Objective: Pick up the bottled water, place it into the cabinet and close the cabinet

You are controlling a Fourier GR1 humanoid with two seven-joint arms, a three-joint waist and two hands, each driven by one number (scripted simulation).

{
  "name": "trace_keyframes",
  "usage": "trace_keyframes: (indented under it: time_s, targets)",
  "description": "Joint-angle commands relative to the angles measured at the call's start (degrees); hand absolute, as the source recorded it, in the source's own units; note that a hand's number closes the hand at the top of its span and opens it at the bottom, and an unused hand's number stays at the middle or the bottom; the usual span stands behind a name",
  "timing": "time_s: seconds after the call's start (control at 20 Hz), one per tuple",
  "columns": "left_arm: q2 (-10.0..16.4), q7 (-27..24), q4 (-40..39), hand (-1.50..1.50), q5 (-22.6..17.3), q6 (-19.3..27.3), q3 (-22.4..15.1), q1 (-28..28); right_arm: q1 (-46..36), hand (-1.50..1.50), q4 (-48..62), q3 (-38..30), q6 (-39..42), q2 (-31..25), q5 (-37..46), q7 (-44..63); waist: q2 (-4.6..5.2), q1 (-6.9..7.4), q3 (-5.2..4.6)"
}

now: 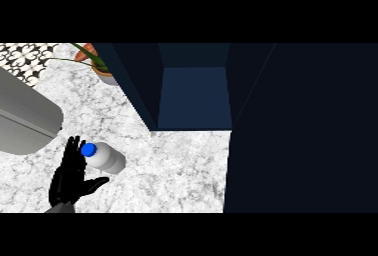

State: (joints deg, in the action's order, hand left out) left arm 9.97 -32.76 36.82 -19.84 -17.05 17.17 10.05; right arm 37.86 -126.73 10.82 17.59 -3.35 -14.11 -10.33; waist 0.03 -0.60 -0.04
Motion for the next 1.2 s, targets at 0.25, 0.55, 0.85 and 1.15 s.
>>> trace_keyframes:
  time_s: [0.25, 0.55, 0.85, 1.15]
  targets:
    - [-0.1, -7.6, -12.5, -1.5, 0.9, -4.4, 0.3, 4.8, 1.6, -1.5, -1.6, 2.2, 0.1, 0.6, 0.7, -0.4, 0.0, -0.17, -0.02]
    - [-2.0, -6.3, -15.9, -1.5, -1.1, -7.9, 1.3, 9.8, -3.4, -1.5, 0.6, 2.5, -2.7, 1.8, 1.7, 2.3, 0.12, -0.14, -0.05]
    - [-2.5, -5.5, -17.7, -1.5, -1.3, -10.3, 1.2, 11.0, -1.7, -1.5, -0.6, -0.2, -0.1, -1.0, -2.4, 2.3, 0.11, -0.46, -0.04]
    - [-2.5, -8.6, -19.1, -1.5, 0.3, -15.1, -0.2, 10.6, -4.9, -1.5, 0.6, 2.3, -3.3, 1.8, 0.5, 3.3, 0.27, -0.43, -0.11]
